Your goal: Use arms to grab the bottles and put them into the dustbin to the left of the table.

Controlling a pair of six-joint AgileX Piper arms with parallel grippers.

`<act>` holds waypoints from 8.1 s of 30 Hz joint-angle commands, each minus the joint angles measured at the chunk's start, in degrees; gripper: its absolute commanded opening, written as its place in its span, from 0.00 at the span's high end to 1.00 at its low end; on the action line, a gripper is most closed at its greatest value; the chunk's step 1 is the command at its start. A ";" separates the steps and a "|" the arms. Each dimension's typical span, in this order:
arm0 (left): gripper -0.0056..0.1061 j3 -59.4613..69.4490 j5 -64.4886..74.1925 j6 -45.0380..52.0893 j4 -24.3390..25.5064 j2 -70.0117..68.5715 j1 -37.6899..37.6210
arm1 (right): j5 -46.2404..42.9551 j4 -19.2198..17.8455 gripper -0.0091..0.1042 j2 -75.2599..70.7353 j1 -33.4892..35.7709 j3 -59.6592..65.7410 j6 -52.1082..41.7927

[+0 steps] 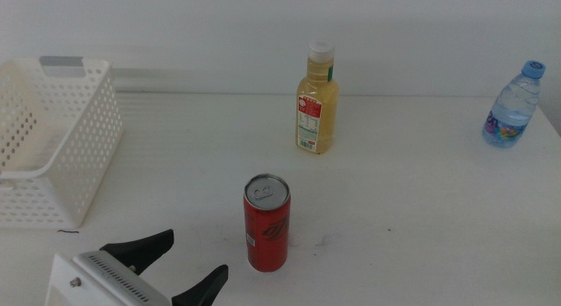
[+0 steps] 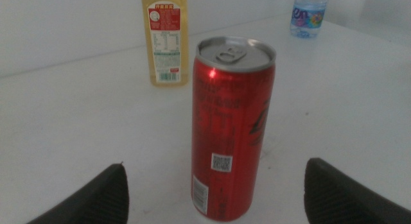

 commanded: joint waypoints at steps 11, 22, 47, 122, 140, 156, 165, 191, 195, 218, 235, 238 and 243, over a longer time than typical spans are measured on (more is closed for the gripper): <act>0.11 0.00 -5.96 -0.19 2.11 -0.05 -0.28 | -0.56 -0.67 0.20 -0.23 -0.41 0.18 -0.15; 0.11 0.00 -13.69 -0.11 3.44 8.38 -0.28 | -0.56 -0.67 0.20 -0.23 -0.41 0.18 -0.15; 0.11 -18.43 -20.32 -2.29 0.43 38.78 -0.28 | -0.56 -0.67 0.20 -0.23 -0.41 0.18 -0.15; 0.16 -102.62 105.87 13.57 12.08 55.11 57.87 | -0.56 -0.67 0.20 -0.23 -0.41 0.18 -0.15; 0.11 -77.02 98.48 10.13 7.14 14.76 36.42 | -0.56 -0.67 0.20 -0.23 -0.41 0.18 -0.15; 0.11 -36.94 1.54 -2.72 14.18 31.89 13.44 | -0.56 -0.67 0.20 -0.23 -0.41 0.18 -0.15; 0.11 -39.82 -18.67 -8.18 16.45 48.09 13.44 | -0.56 -0.67 0.20 -0.23 -0.41 0.18 0.22; 0.11 -62.01 1.48 -11.51 21.95 57.81 16.88 | -0.56 -0.67 0.20 -0.23 -0.41 0.18 0.22; 0.11 -65.62 1.76 -11.51 22.43 60.33 16.98 | -0.56 -0.67 0.20 -0.23 -0.41 0.18 0.22; 0.11 -83.06 8.05 -14.53 25.79 70.44 16.78 | -0.56 -0.67 0.20 -0.23 -0.41 0.18 0.22; 0.68 -87.55 17.79 -20.02 28.31 70.17 16.90 | -0.56 -0.67 0.20 -0.23 -0.41 0.18 0.22; 0.97 -83.10 24.62 -21.75 31.43 63.71 17.38 | -0.56 -0.67 0.20 -0.23 -0.41 0.18 0.22; 0.97 -69.31 47.81 -31.96 39.73 41.75 17.22 | -0.56 -0.67 0.20 -0.23 -0.41 0.18 0.22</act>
